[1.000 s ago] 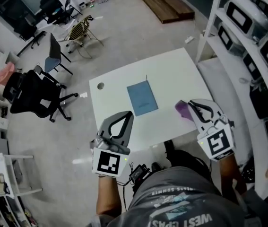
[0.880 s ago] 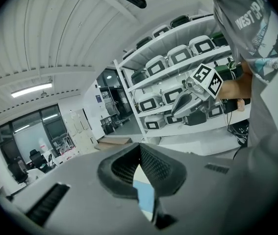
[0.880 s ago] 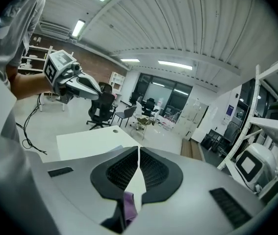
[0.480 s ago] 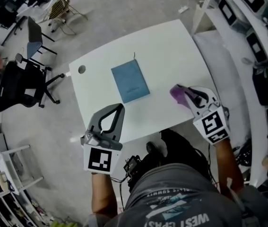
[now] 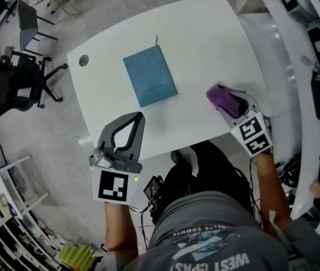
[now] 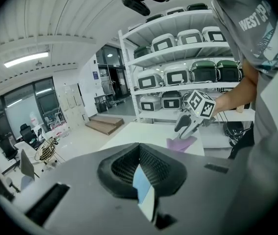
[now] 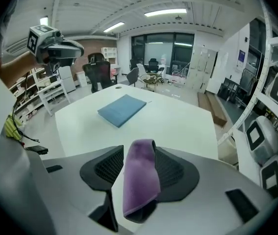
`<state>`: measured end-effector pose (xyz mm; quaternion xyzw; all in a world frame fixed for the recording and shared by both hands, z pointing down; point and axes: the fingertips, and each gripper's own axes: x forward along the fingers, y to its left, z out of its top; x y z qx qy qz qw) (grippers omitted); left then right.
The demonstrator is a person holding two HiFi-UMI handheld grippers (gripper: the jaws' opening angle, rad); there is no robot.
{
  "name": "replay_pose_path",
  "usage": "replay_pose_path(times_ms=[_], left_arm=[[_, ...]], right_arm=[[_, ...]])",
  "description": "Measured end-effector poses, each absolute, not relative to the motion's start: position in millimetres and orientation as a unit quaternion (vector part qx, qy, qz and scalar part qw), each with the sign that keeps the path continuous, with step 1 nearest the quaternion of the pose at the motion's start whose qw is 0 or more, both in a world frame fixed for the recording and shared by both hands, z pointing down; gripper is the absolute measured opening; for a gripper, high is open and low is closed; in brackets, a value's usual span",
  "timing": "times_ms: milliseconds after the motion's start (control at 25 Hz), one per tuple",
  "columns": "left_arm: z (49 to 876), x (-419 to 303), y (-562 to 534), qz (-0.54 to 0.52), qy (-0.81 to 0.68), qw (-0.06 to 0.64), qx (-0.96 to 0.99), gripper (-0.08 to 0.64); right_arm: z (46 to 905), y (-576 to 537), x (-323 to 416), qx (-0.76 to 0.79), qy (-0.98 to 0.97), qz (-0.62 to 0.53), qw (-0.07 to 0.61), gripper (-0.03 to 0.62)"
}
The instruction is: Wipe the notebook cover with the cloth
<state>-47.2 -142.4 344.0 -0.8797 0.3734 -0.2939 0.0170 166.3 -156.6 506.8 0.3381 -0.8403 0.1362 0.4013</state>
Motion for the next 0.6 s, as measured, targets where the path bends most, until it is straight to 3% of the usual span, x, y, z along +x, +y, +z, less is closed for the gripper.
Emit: replay_pose_path(times_ms=[240, 600], left_arm=[[360, -51, -145, -0.302, 0.375, -0.008, -0.876, 0.003], [377, -59, -148, -0.308, 0.376, -0.025, -0.874, 0.003]], right_arm=[[541, -146, 166, 0.31, -0.832, 0.172, 0.427, 0.258], [580, -142, 172, 0.296, -0.81, 0.193, 0.469, 0.264]])
